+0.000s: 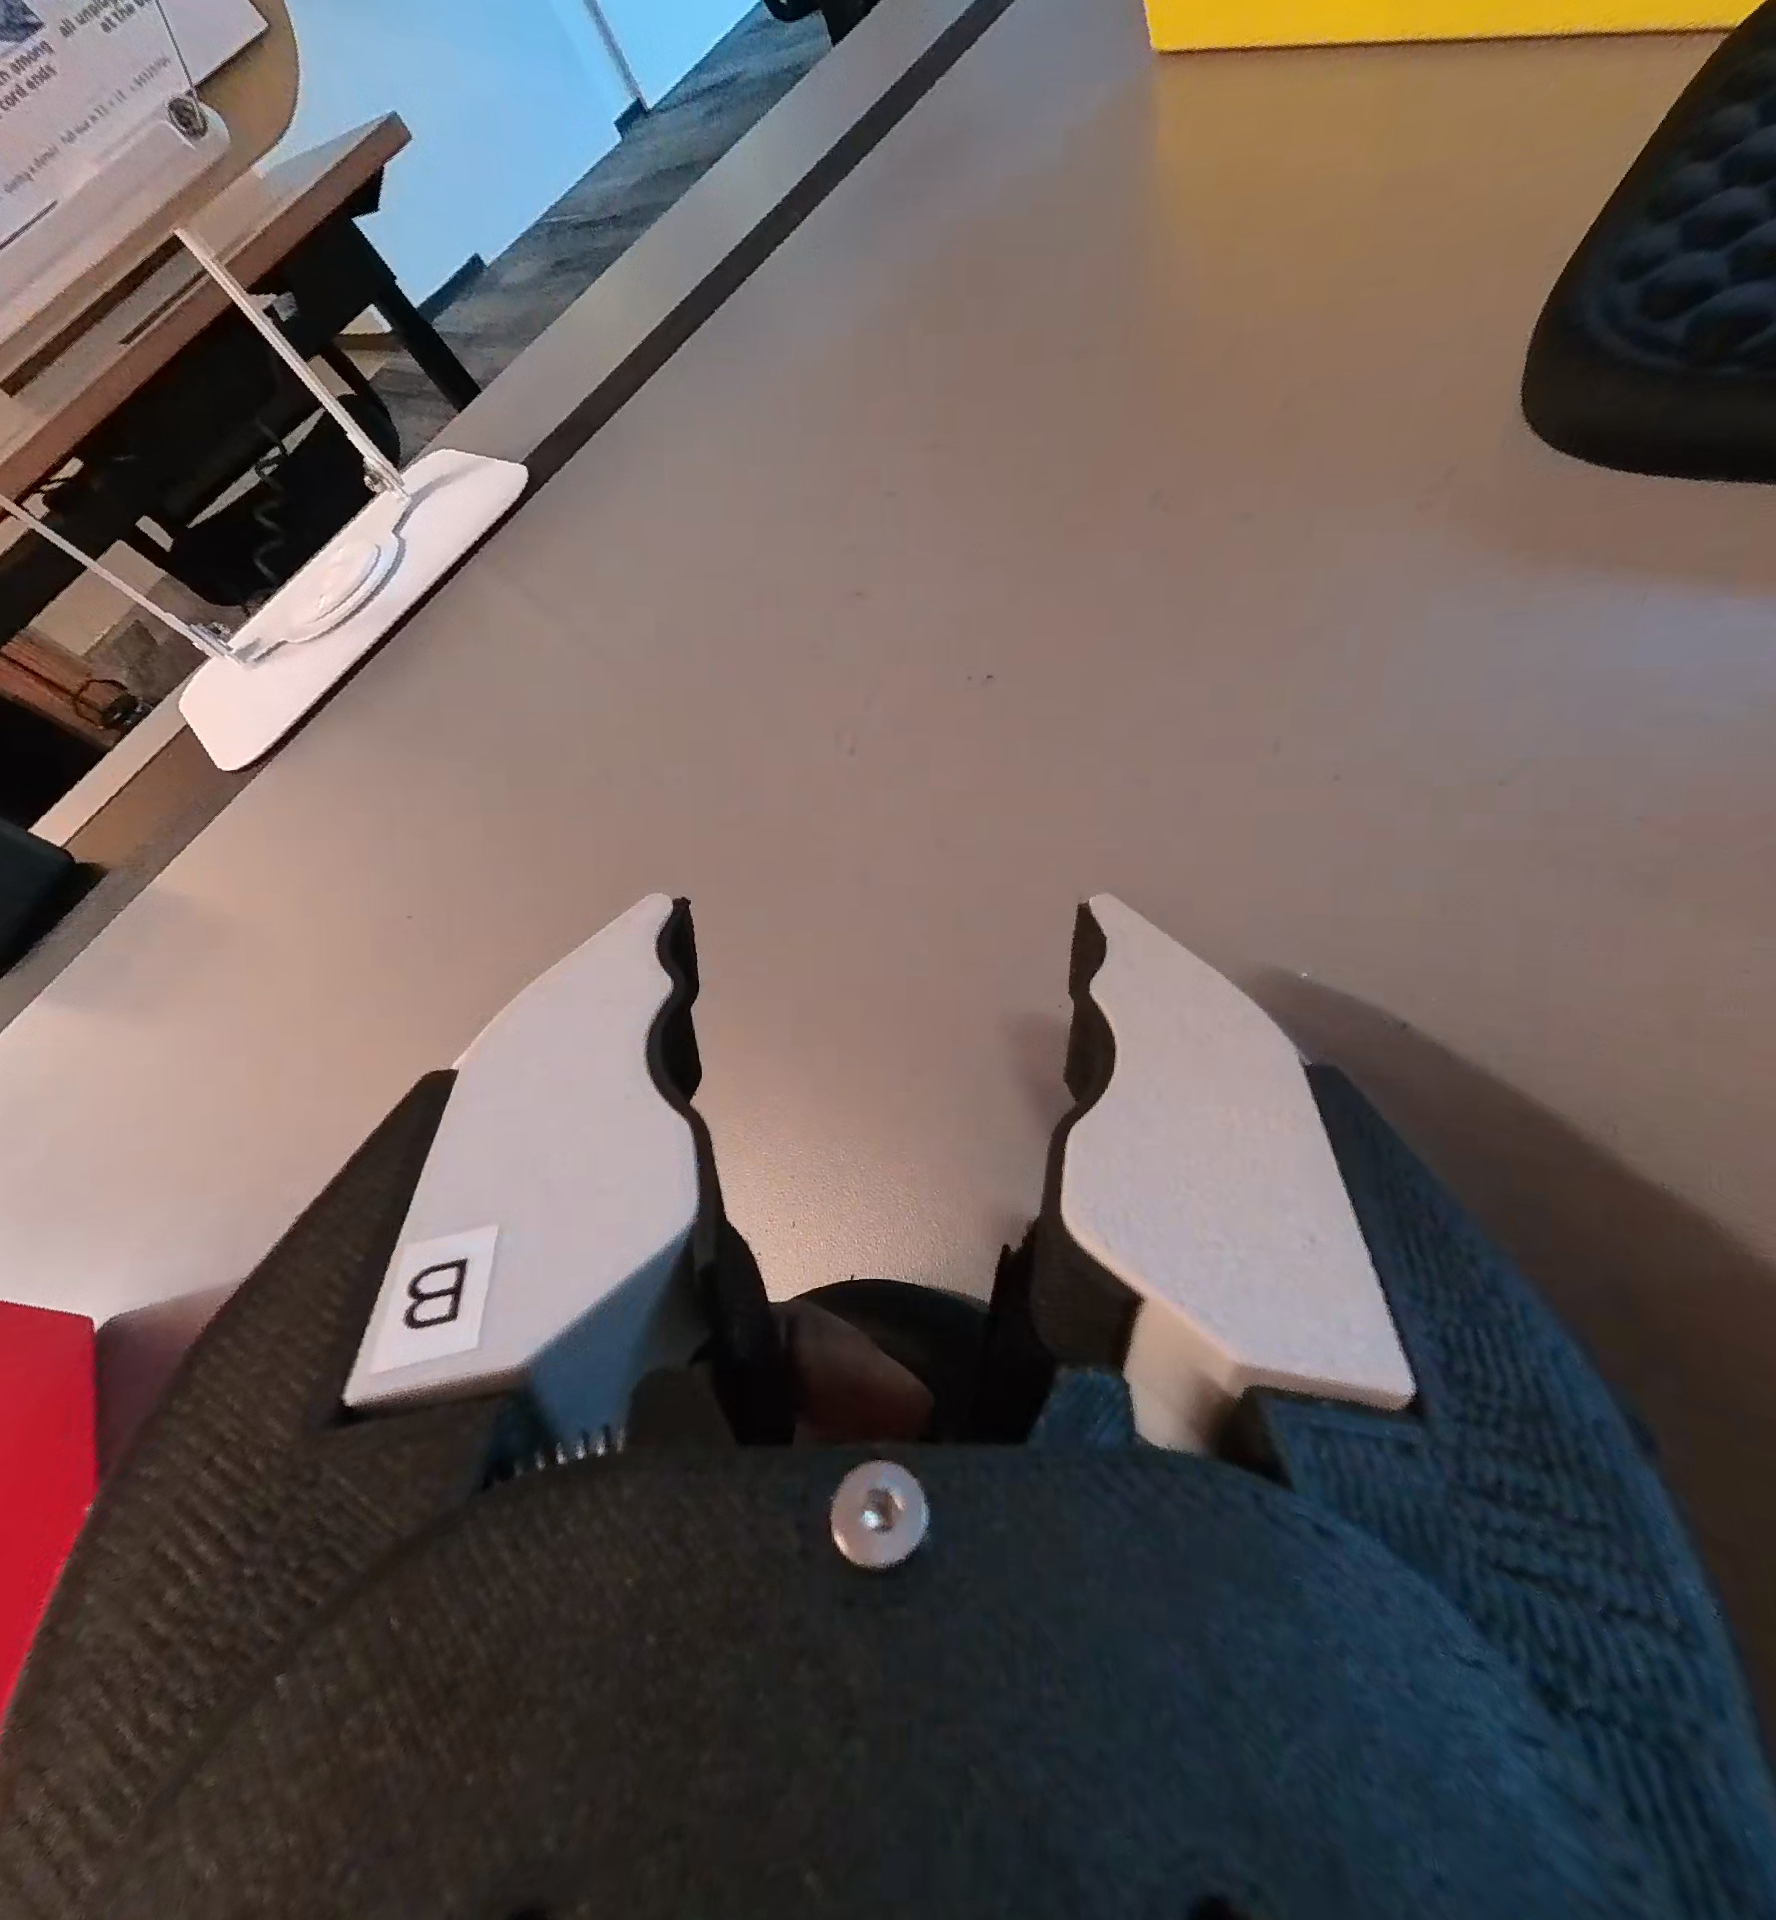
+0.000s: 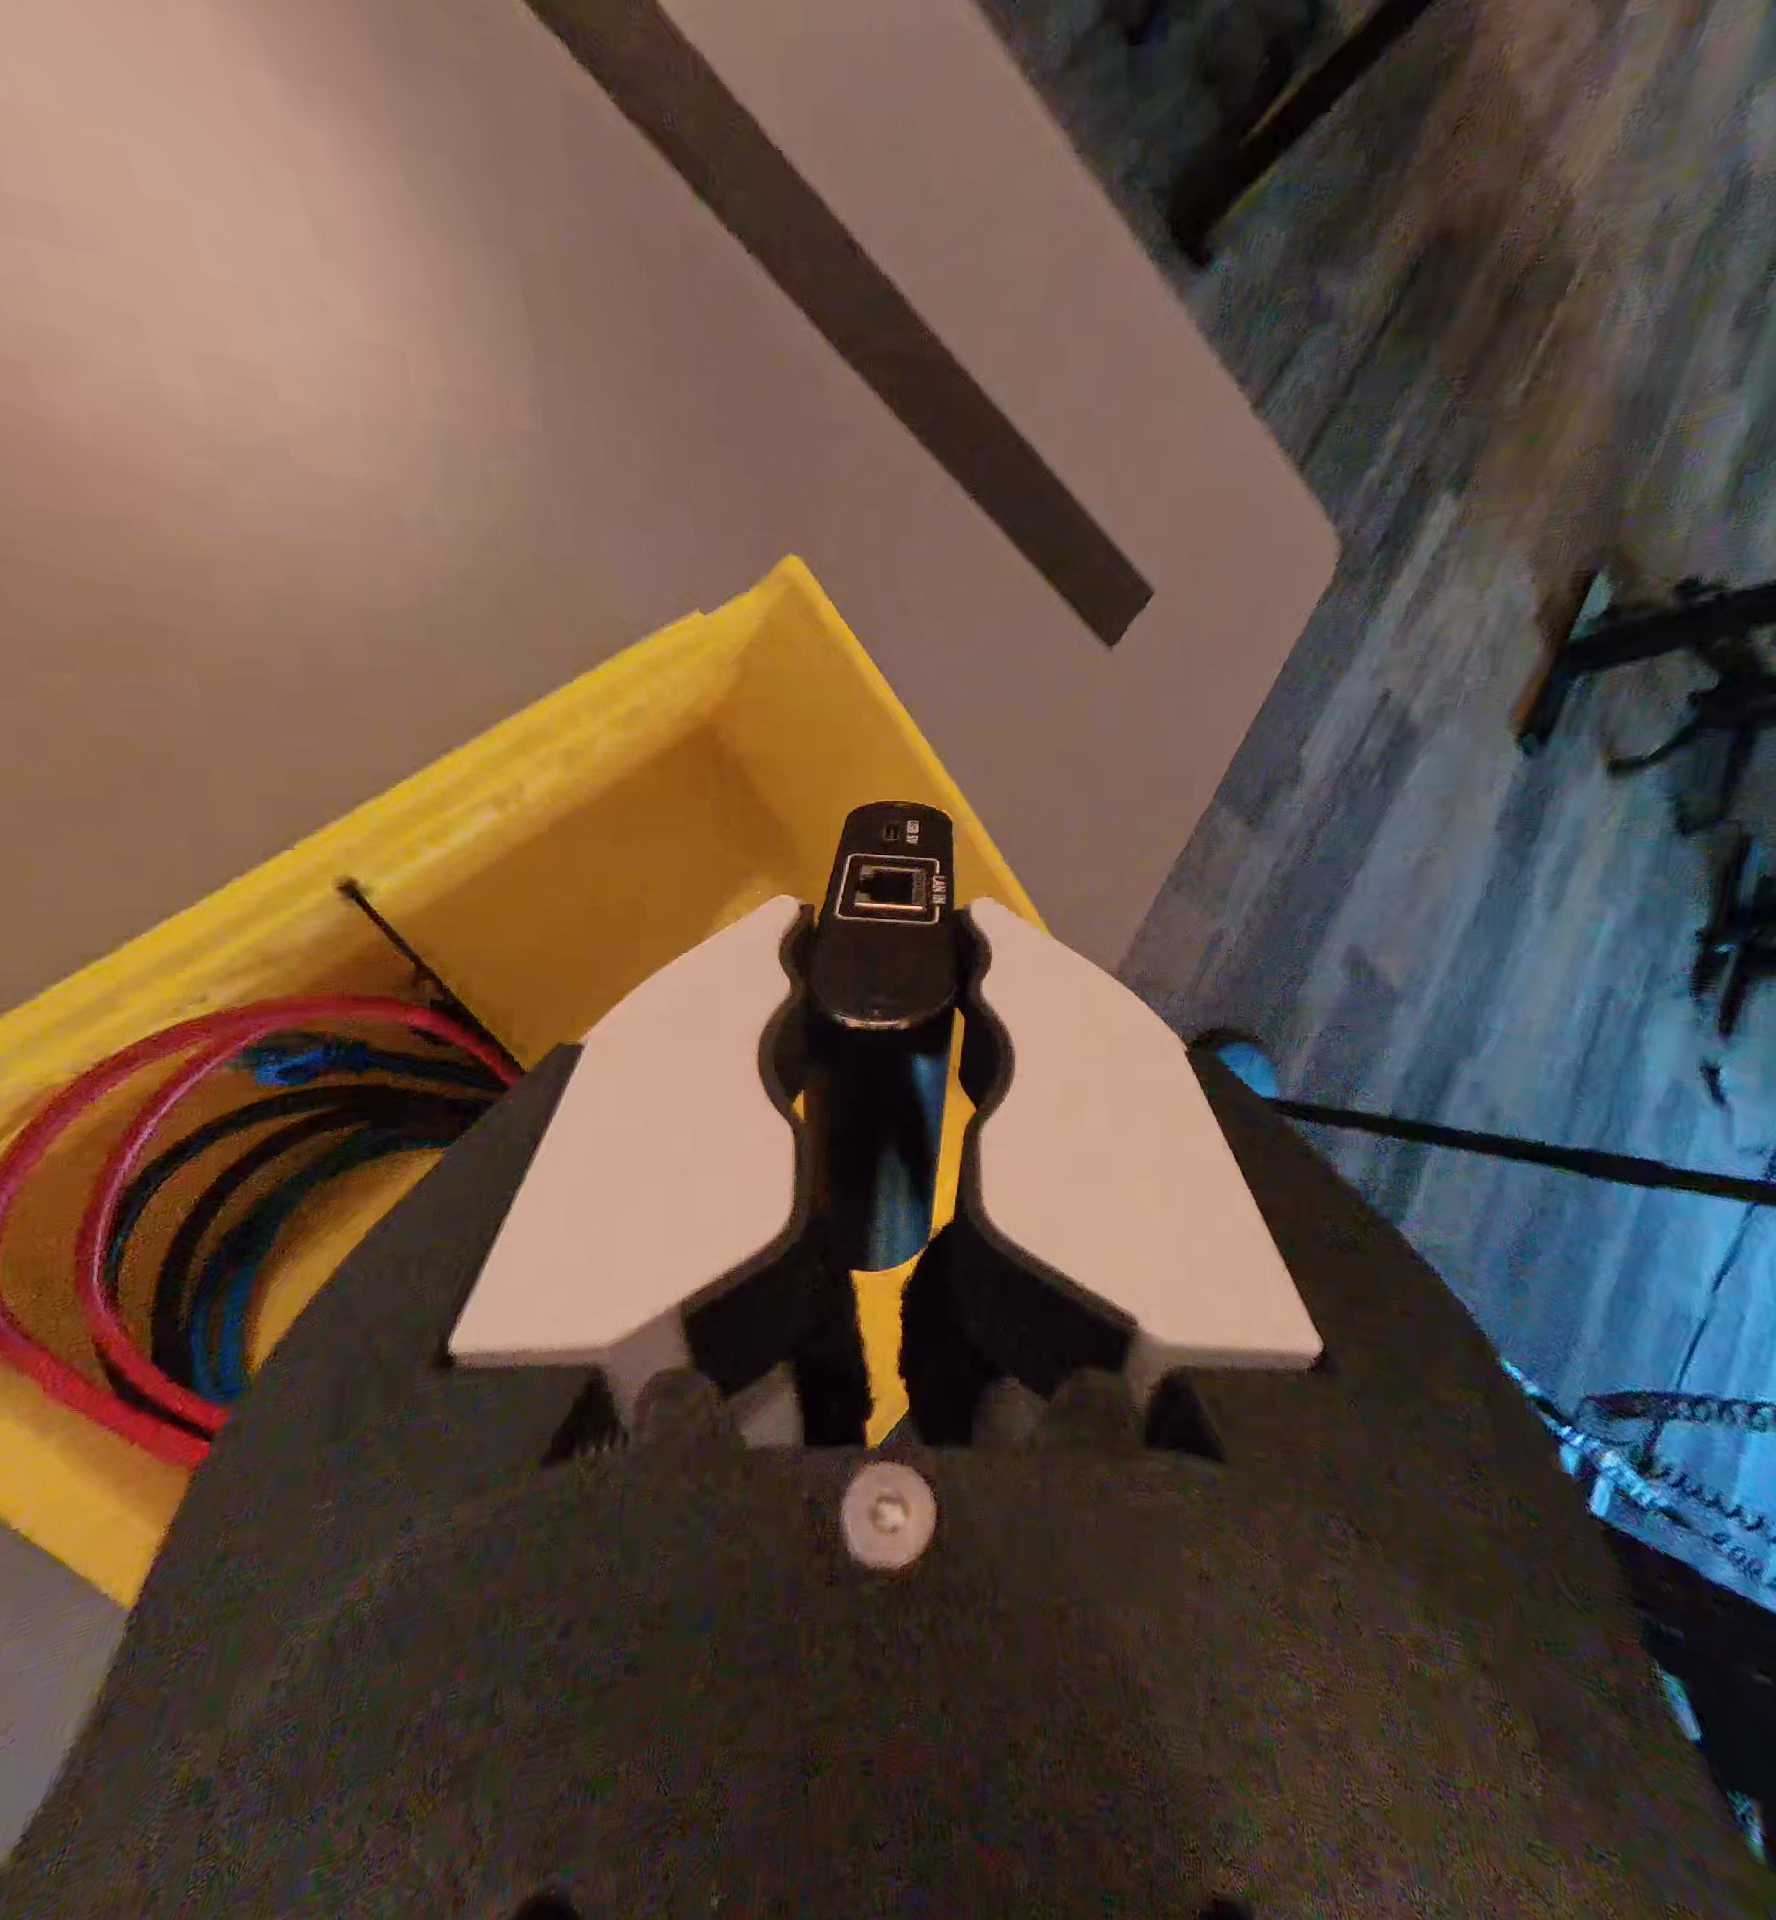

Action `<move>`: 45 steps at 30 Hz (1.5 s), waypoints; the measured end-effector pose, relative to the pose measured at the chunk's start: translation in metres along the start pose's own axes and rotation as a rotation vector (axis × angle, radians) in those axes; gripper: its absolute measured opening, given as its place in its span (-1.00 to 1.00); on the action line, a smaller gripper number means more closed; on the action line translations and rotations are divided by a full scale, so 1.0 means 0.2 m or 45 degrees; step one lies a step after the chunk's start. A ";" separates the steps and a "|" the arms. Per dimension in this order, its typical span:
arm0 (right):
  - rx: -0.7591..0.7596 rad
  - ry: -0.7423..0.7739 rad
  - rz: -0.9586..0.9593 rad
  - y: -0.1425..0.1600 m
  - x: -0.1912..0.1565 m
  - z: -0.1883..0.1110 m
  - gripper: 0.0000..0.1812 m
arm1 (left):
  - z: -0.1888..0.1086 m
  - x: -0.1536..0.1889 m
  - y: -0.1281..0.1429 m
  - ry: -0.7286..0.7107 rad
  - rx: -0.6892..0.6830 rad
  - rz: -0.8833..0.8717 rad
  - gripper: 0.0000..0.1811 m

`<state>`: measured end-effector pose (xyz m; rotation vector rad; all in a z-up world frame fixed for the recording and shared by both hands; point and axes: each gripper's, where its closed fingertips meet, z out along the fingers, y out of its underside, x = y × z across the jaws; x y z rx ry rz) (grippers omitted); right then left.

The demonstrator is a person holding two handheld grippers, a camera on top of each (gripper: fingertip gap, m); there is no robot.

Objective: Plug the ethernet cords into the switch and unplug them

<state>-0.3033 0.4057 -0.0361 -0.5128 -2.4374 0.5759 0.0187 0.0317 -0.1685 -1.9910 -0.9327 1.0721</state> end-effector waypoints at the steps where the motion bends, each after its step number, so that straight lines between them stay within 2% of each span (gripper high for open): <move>1: -0.039 -0.032 0.023 0.03 0.01 0.03 -0.73 | 0.00 0.00 0.00 0.002 0.003 -0.006 -0.24; 5: -0.178 -0.140 0.091 0.11 0.00 0.14 -0.73 | -0.01 -0.01 -0.01 0.017 0.023 -0.042 -0.24; 9: -0.368 -0.299 0.162 0.21 -0.08 0.25 -0.73 | -0.01 -0.01 -0.02 0.028 0.043 -0.074 -0.24; 13: -0.540 -0.353 0.162 0.30 -0.14 0.36 -0.73 | -0.02 -0.02 -0.02 0.044 0.065 -0.104 -0.24; 16: -0.527 -0.360 0.195 0.32 -0.16 0.45 -0.73 | -0.03 -0.02 -0.03 0.053 0.080 -0.123 -0.24; 20: -0.370 -0.394 0.341 0.30 -0.20 0.56 -0.73 | -0.03 -0.02 -0.03 0.065 0.090 -0.141 -0.24; 24: -0.248 -0.414 0.463 0.31 -0.20 0.58 -0.73 | -0.03 -0.03 -0.03 0.077 0.102 -0.161 -0.24; 30: -0.395 -0.432 0.443 0.46 -0.25 0.52 -0.73 | -0.04 -0.03 -0.04 0.086 0.122 -0.180 -0.24; 36: -0.437 -0.430 0.417 0.56 -0.29 0.54 -0.73 | -0.04 -0.03 -0.04 0.085 0.117 -0.175 -0.24; 40: -0.248 -0.379 0.416 0.46 -0.25 0.52 -0.54 | -0.04 -0.03 -0.04 0.088 0.117 -0.183 -0.24; 45: 0.220 -0.151 0.469 0.20 -0.14 0.32 0.03 | -0.06 -0.06 -0.06 0.058 0.176 -0.215 -0.17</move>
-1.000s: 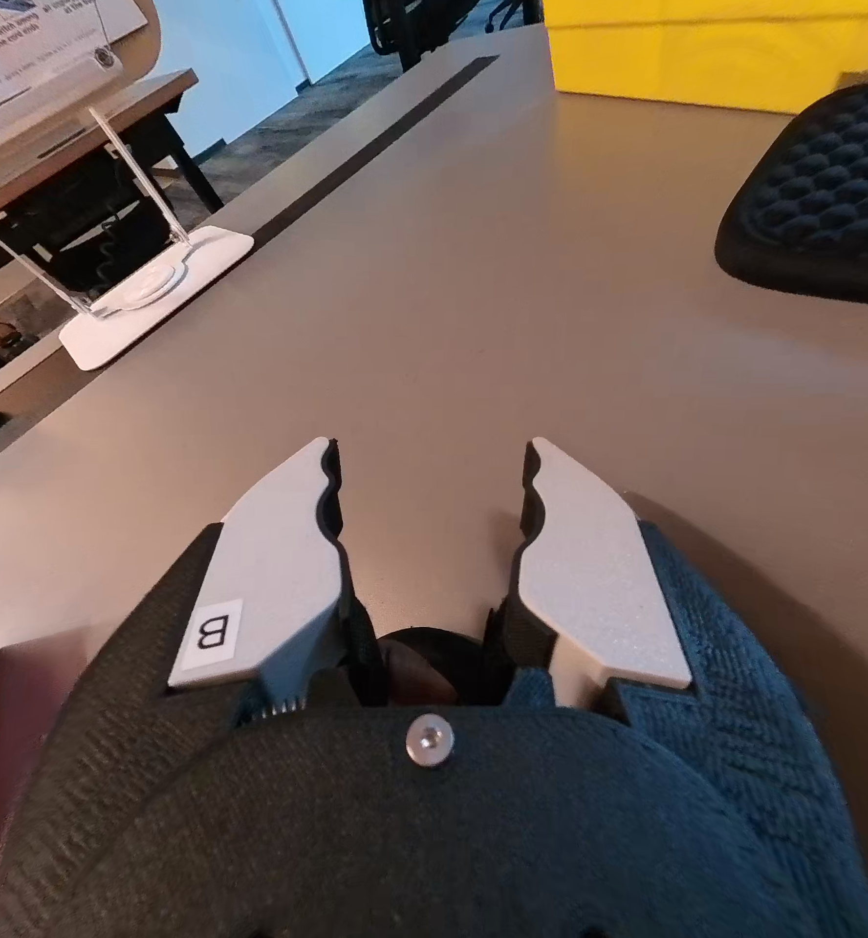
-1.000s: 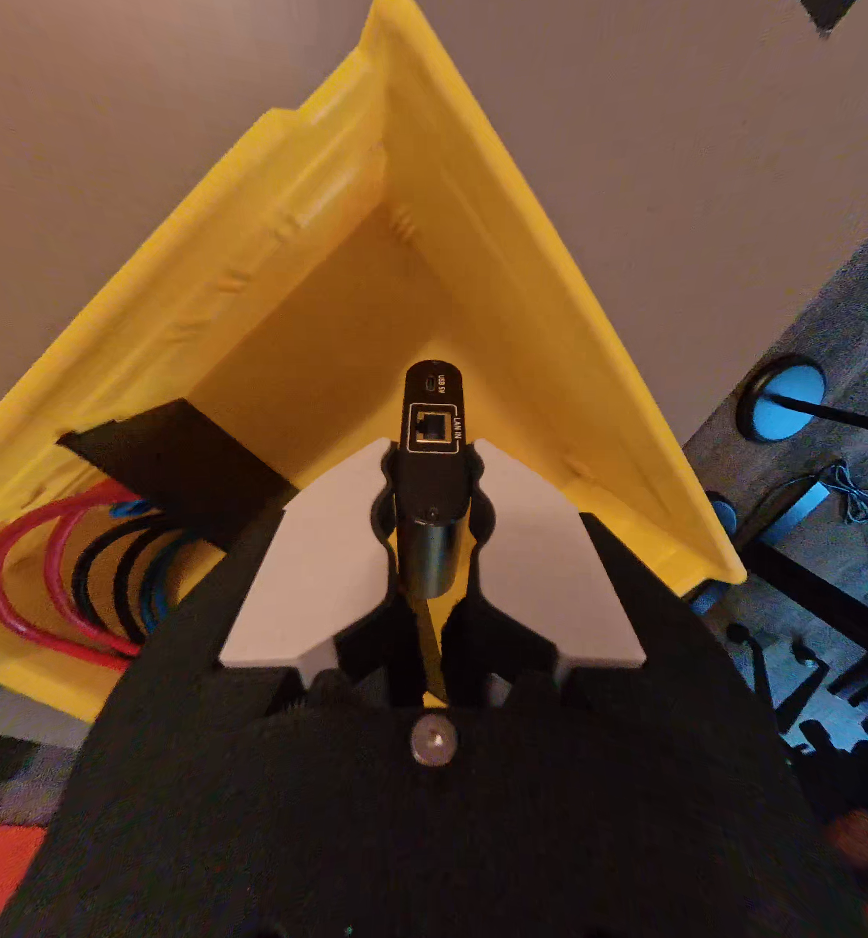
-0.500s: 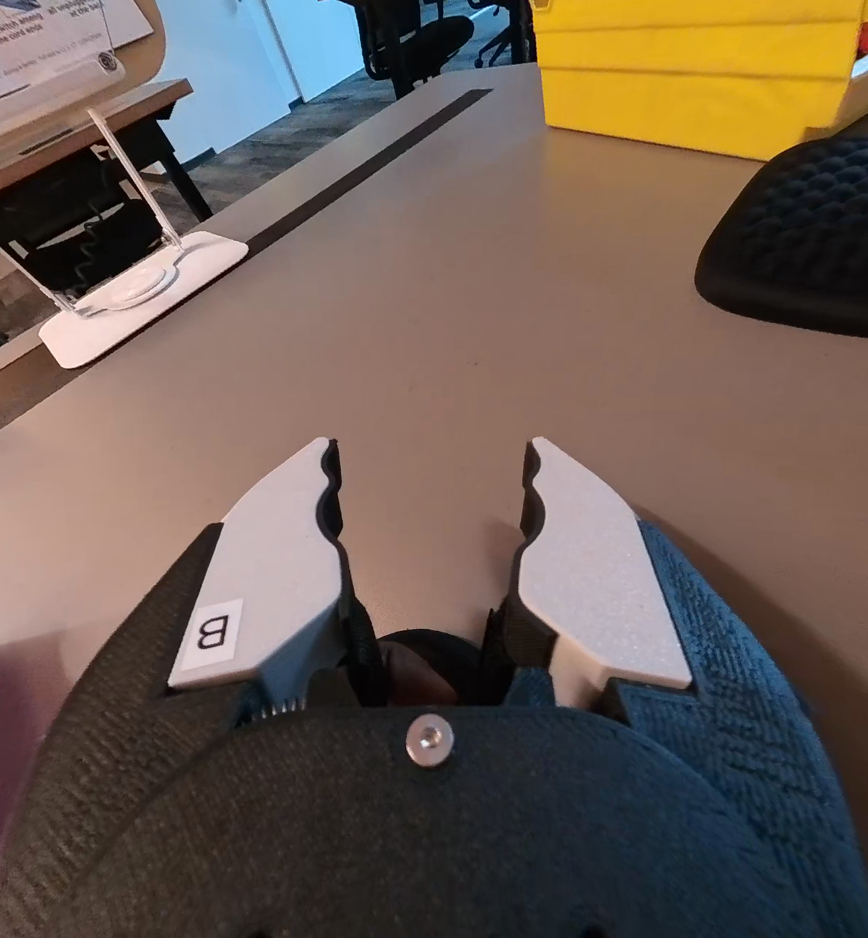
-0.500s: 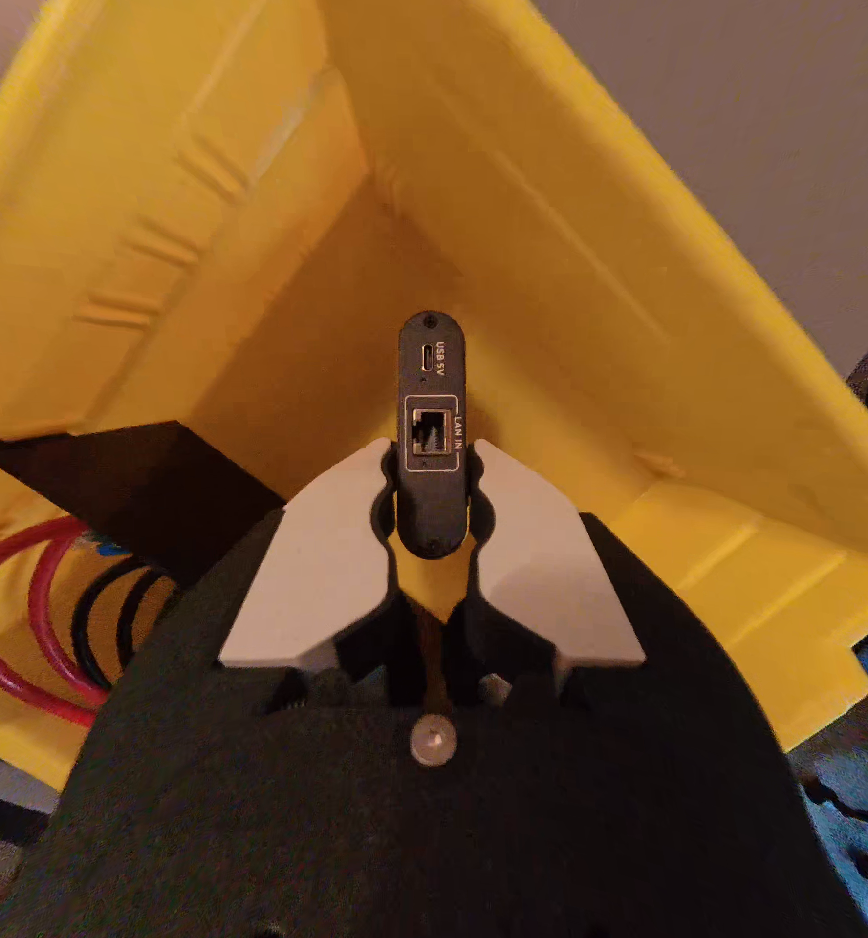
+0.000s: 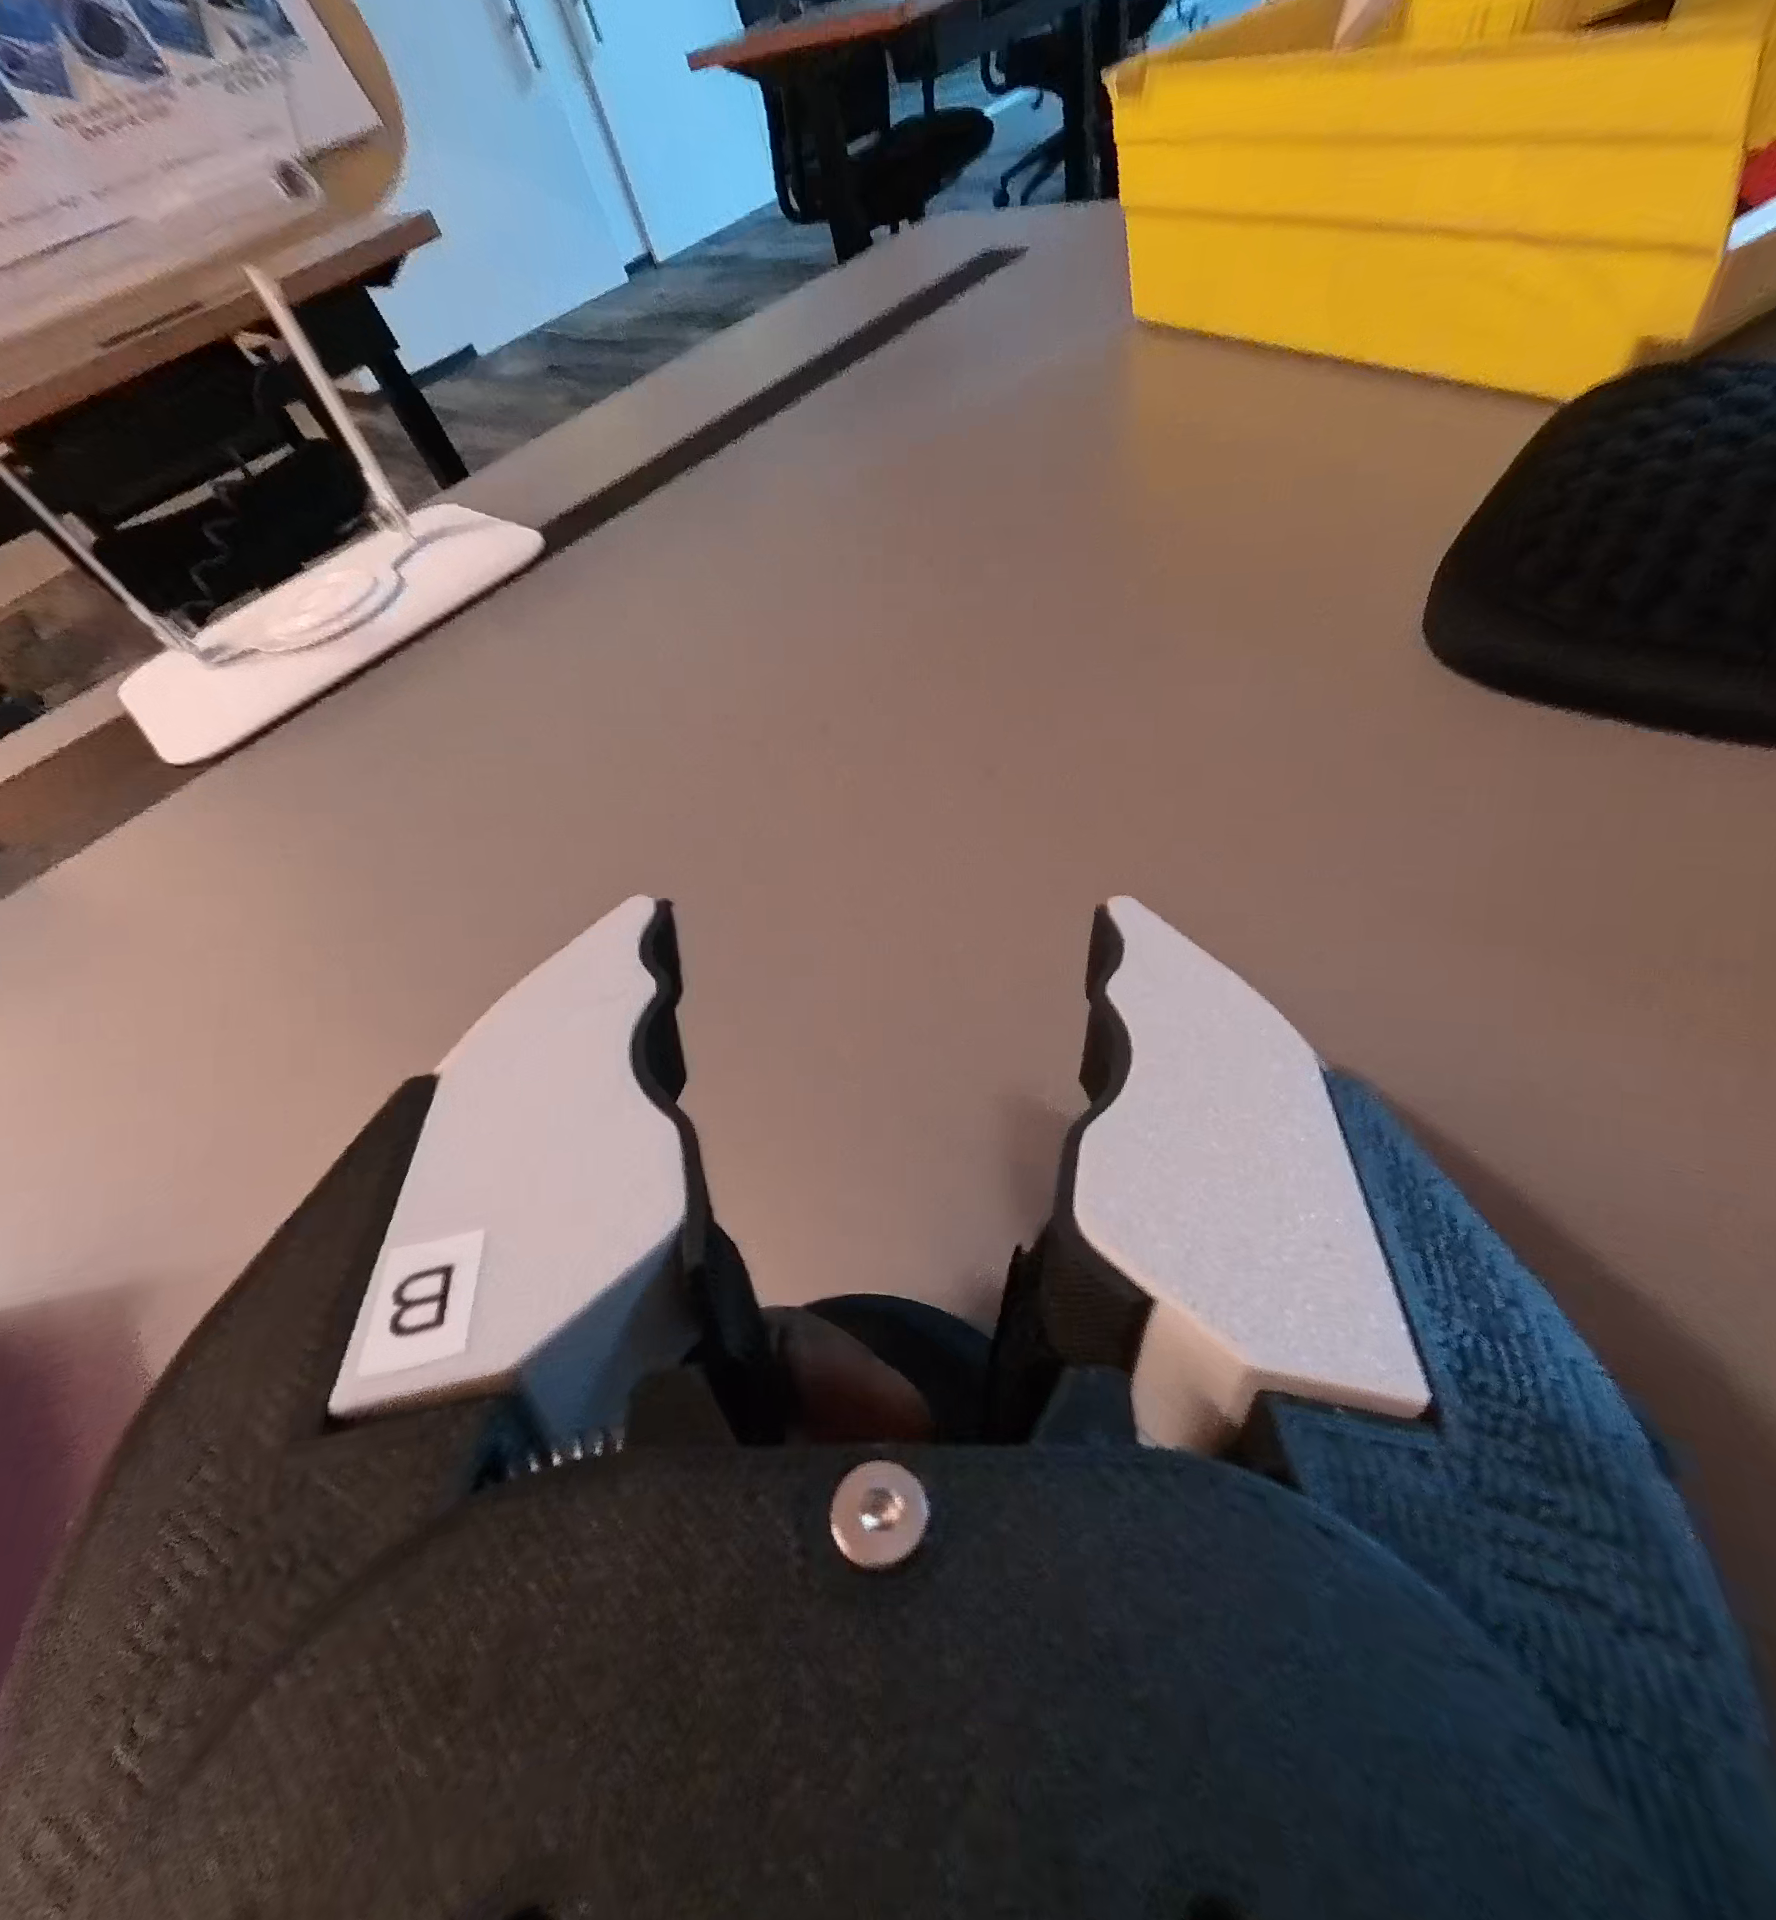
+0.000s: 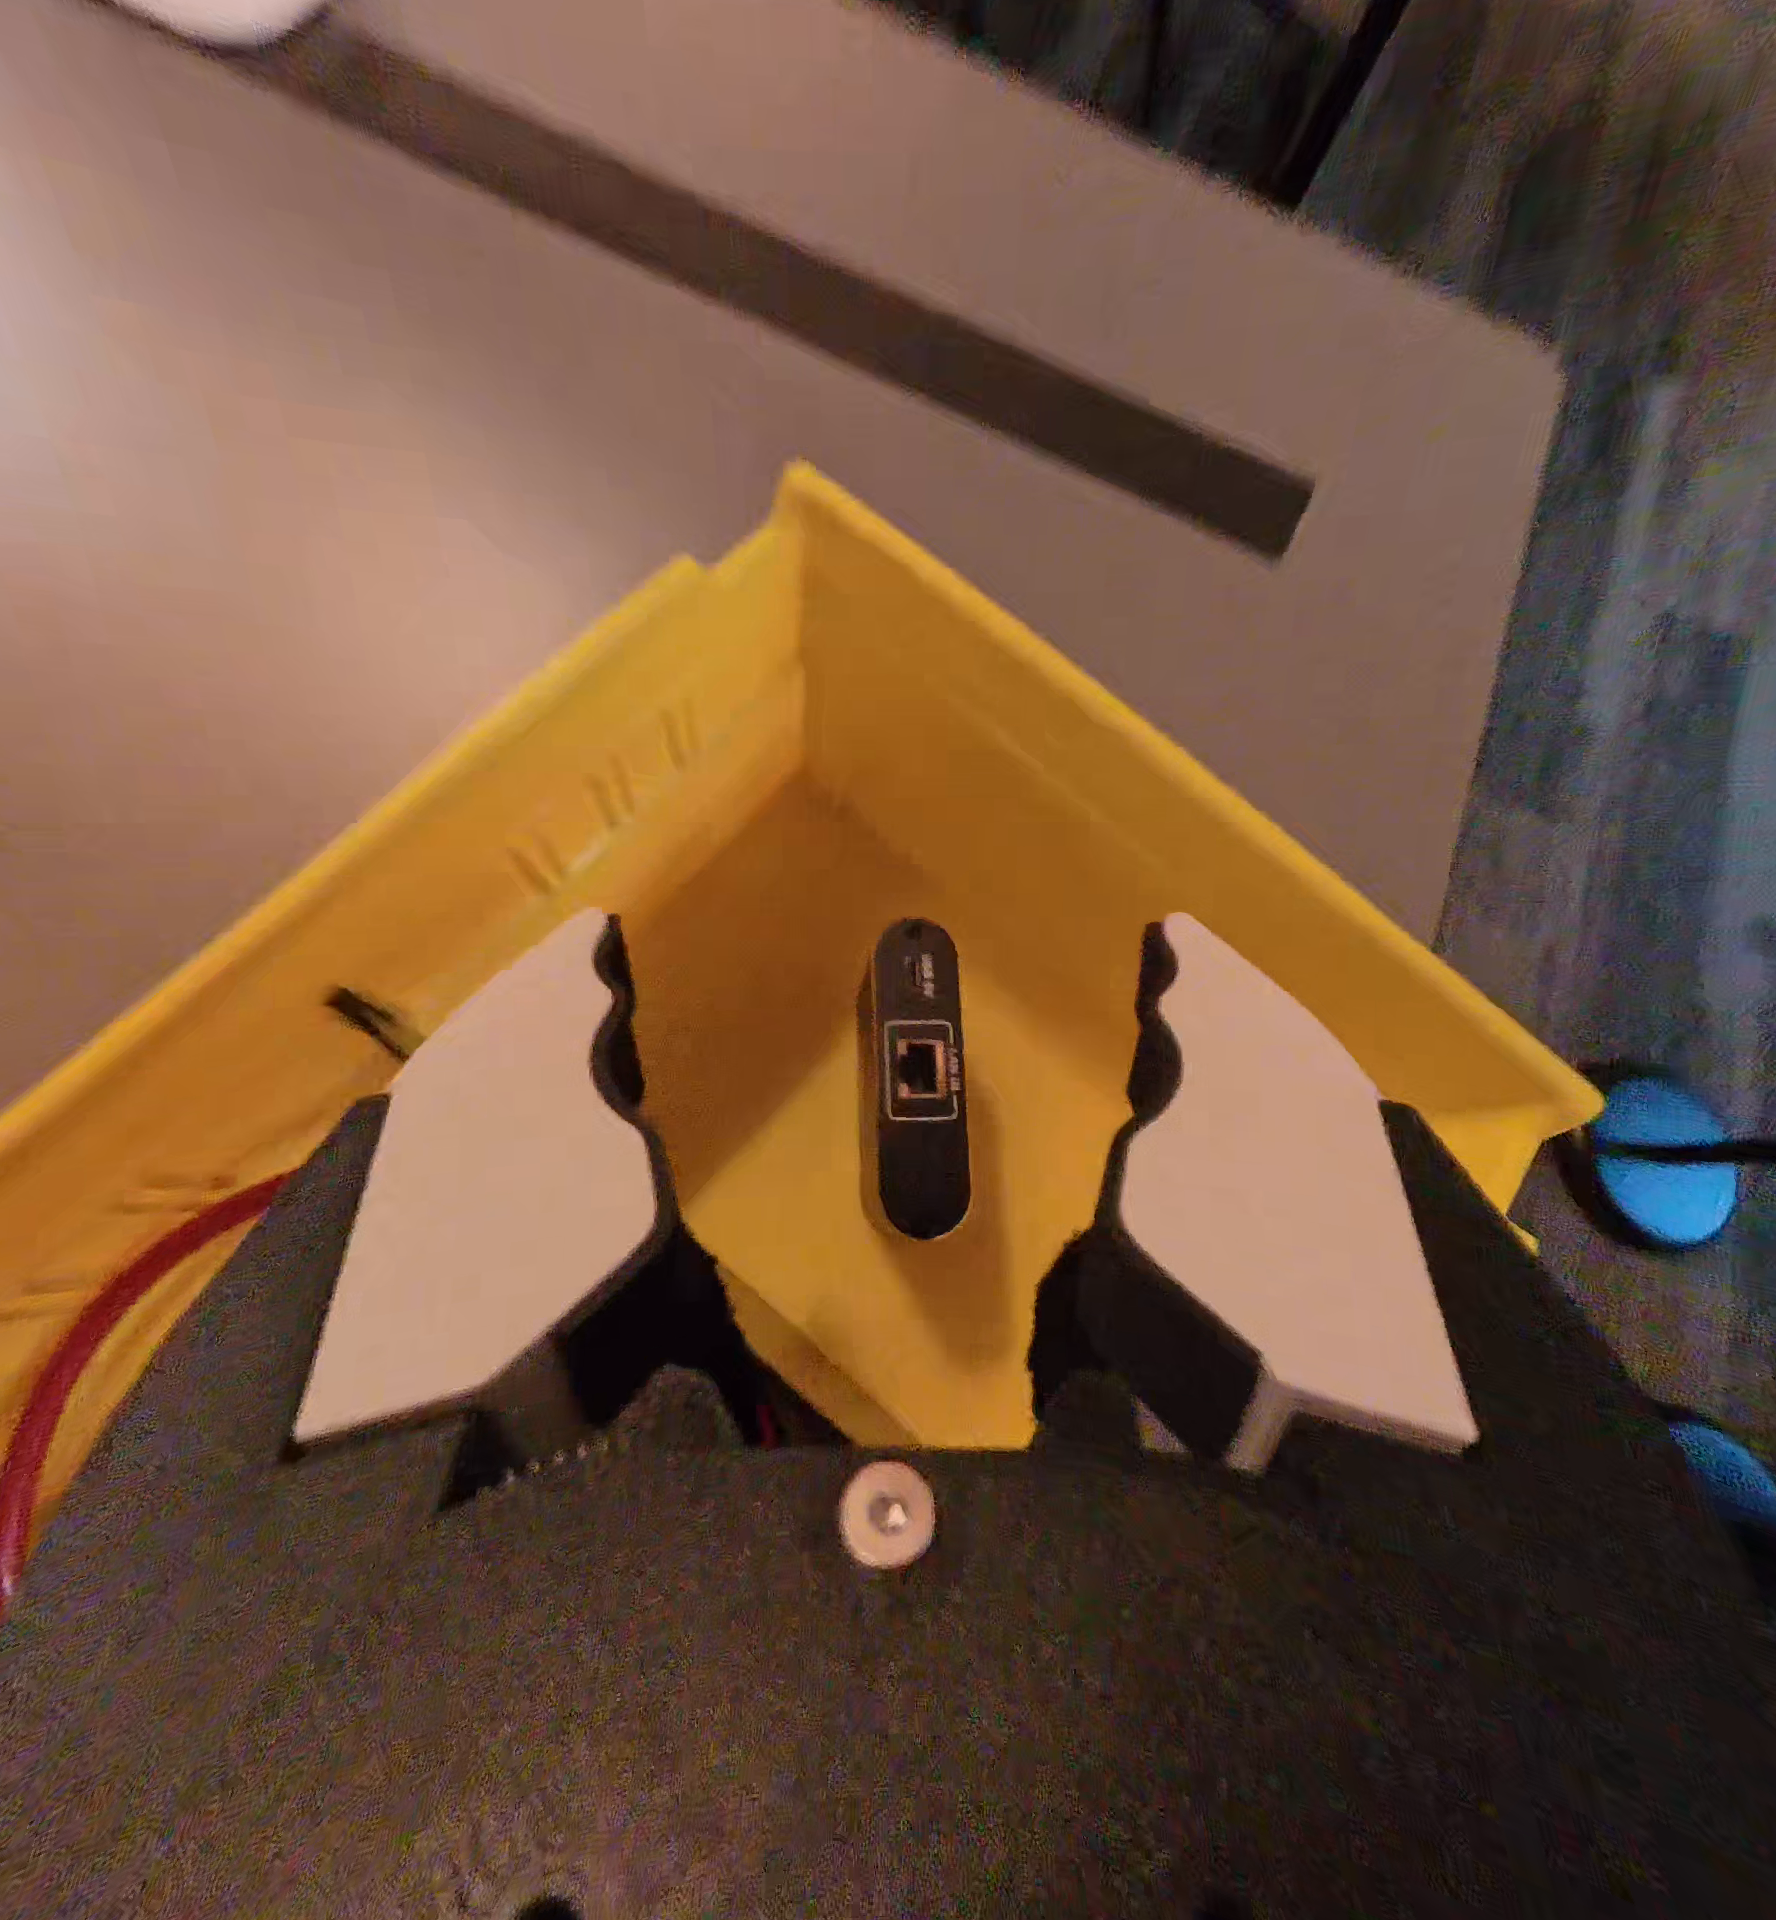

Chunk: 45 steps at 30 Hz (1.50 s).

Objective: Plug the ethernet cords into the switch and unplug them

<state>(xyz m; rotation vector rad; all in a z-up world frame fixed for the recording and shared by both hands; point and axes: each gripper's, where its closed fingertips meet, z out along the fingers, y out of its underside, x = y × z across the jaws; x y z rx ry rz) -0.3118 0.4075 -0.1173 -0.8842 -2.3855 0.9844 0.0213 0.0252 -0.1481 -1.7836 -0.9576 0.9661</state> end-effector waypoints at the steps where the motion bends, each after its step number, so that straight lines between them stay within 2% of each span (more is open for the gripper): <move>1: 0.097 0.026 -0.017 -0.05 -0.04 -0.06 0.11 | -0.02 -0.01 -0.02 -0.017 0.037 -0.009 -0.15; 3: 0.257 0.037 -0.070 -0.10 -0.16 -0.18 0.27 | -0.07 -0.04 -0.07 -0.051 0.124 -0.034 -0.12; 5: 0.345 0.022 -0.135 -0.10 -0.33 -0.29 0.38 | -0.14 -0.09 -0.11 -0.086 0.162 -0.050 -0.10; 10: 0.413 -0.113 -0.303 0.07 -0.81 -0.47 0.47 | -0.44 -0.26 -0.23 -0.234 0.243 -0.034 0.04; 12: 0.378 -0.167 -0.391 0.17 -0.98 -0.51 0.48 | -0.56 -0.32 -0.20 -0.253 0.155 0.003 0.11; 14: 0.298 -0.185 -0.527 0.29 -1.09 -0.52 0.45 | -0.69 -0.39 -0.11 -0.282 -0.034 0.084 0.17; 17: 0.142 -0.163 -0.707 0.45 -1.14 -0.52 0.30 | -0.92 -0.46 0.11 -0.255 -0.330 0.249 0.18; 20: 0.033 -0.173 -0.777 0.56 -1.13 -0.50 0.12 | -1.12 -0.51 0.41 -0.160 -0.596 0.238 0.09; 23: -0.072 -0.145 -0.829 0.65 -1.07 -0.48 0.01 | -1.21 -0.60 0.63 -0.149 -0.740 0.209 -0.01; 25: -0.102 -0.087 -0.854 0.68 -1.01 -0.47 0.00 | -1.21 -0.63 0.73 -0.145 -0.778 0.198 -0.04; 28: -0.080 -0.047 -0.860 0.68 -0.92 -0.48 -0.19 | -1.20 -0.65 0.83 -0.147 -0.870 0.255 -0.12; 30: -0.134 -0.002 -0.872 0.72 -0.82 -0.48 -0.25 | -1.19 -0.68 0.85 -0.175 -0.880 0.328 -0.17; 33: -0.230 0.019 -0.931 0.79 -0.72 -0.44 -0.32 | -1.16 -0.70 0.85 -0.189 -0.874 0.349 -0.32; 34: -0.265 0.043 -0.976 0.81 -0.69 -0.42 -0.42 | -1.15 -0.71 0.85 -0.199 -0.874 0.360 -0.40; 35: -0.301 0.085 -1.039 0.82 -0.65 -0.40 -0.61 | -1.13 -0.71 0.85 -0.188 -0.879 0.377 -0.42; 36: -0.337 0.115 -1.116 0.83 -0.62 -0.38 -0.66 | -1.12 -0.71 0.84 -0.180 -0.869 0.394 -0.44; 40: -0.347 0.115 -1.277 0.78 -0.61 -0.32 -0.69 | -1.00 -0.70 0.80 -0.151 -0.831 0.490 -0.53; 45: -0.290 0.047 -1.343 0.69 -0.63 -0.21 -0.68 | -0.74 -0.74 0.71 -0.144 -0.756 0.684 -0.63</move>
